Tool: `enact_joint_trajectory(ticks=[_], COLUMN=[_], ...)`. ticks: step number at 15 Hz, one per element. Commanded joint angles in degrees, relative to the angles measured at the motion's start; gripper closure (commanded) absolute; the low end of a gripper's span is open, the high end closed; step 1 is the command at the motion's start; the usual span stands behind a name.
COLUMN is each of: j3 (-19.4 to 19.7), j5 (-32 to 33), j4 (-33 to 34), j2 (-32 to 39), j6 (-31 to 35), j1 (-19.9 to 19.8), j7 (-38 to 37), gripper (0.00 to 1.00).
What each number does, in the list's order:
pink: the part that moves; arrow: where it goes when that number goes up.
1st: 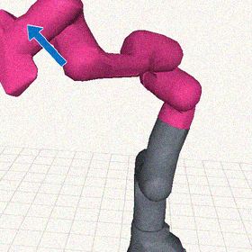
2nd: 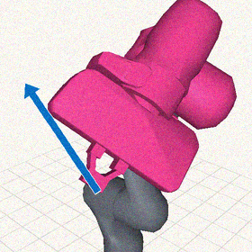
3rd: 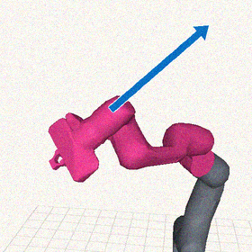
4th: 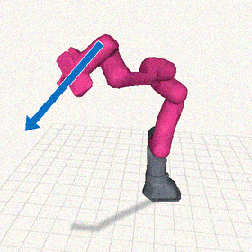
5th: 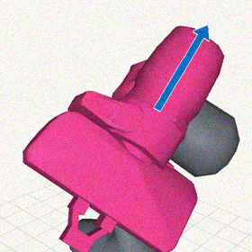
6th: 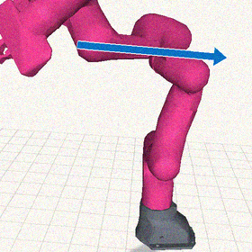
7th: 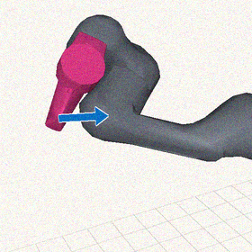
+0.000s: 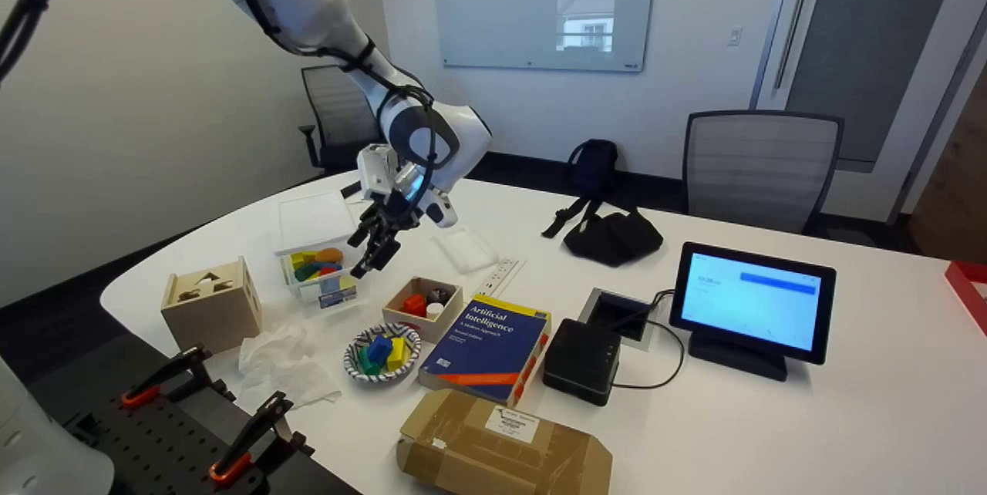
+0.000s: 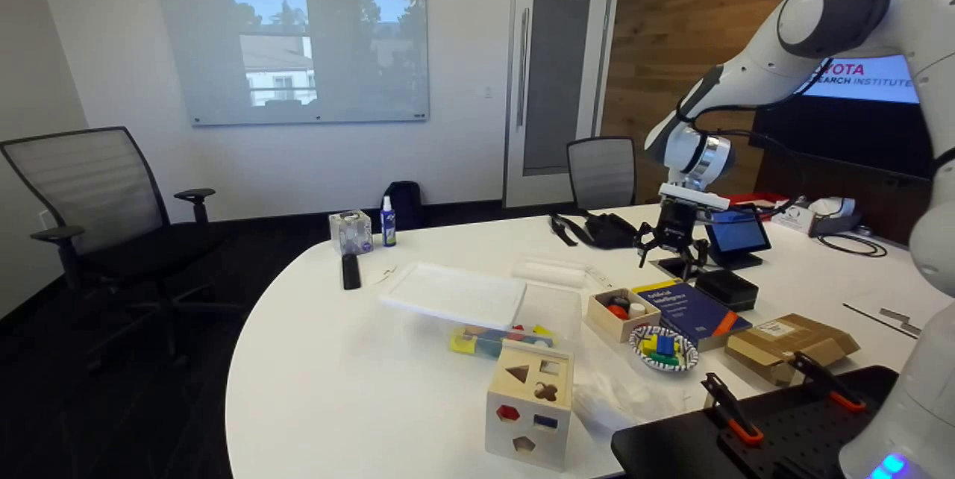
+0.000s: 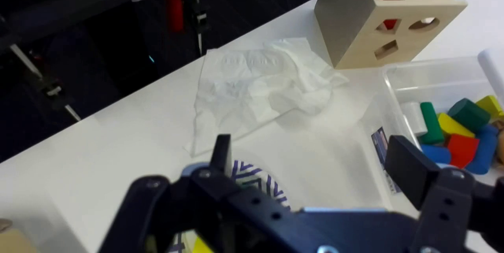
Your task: Put the blue block in the toy box
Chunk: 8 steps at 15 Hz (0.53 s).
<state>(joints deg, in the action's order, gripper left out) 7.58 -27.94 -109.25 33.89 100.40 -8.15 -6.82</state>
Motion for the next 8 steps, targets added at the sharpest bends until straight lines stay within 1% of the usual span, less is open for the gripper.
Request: enact_joint_trajectory(ticks=[1, 3, 8], j3=[-0.37, -0.55, -0.96], j5=[1.10, 1.61, 1.98], j4=[4.87, 7.26, 13.21], j2=[5.06, 7.46, 12.84], j6=[2.20, 2.63, 1.31], j1=[-1.58, -2.28, -3.87], j7=[-0.87, -0.94, -1.18], gripper=[0.00, 0.00, 0.00])
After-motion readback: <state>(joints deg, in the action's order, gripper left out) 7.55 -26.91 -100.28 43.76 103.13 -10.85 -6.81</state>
